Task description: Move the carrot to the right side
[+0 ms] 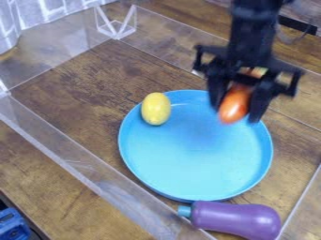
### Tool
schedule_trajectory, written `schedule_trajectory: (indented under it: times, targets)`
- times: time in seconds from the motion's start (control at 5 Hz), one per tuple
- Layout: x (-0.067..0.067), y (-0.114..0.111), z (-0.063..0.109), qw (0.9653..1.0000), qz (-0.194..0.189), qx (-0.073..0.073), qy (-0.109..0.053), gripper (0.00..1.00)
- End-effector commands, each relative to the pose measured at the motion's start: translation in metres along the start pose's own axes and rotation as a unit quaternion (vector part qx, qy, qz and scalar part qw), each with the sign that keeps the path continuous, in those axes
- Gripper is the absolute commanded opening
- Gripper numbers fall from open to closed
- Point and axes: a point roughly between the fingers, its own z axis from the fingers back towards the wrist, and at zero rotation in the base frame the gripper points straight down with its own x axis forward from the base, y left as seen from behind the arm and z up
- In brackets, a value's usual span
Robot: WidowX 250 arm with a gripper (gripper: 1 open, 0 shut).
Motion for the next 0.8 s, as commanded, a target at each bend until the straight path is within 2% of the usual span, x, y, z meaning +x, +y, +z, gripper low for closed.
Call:
schedule_trajectory:
  times: [0.0,0.4,0.6]
  targets:
    - [0.031,0.003,0.022,0.9994,0.009,-0.007,-0.034,0.00]
    - [0.056,-0.011,-0.011,0.9985,0.034,-0.004,-0.043,0.00]
    - [0.061,-0.026,-0.031,0.9980,0.039,-0.006,-0.049,0.00]
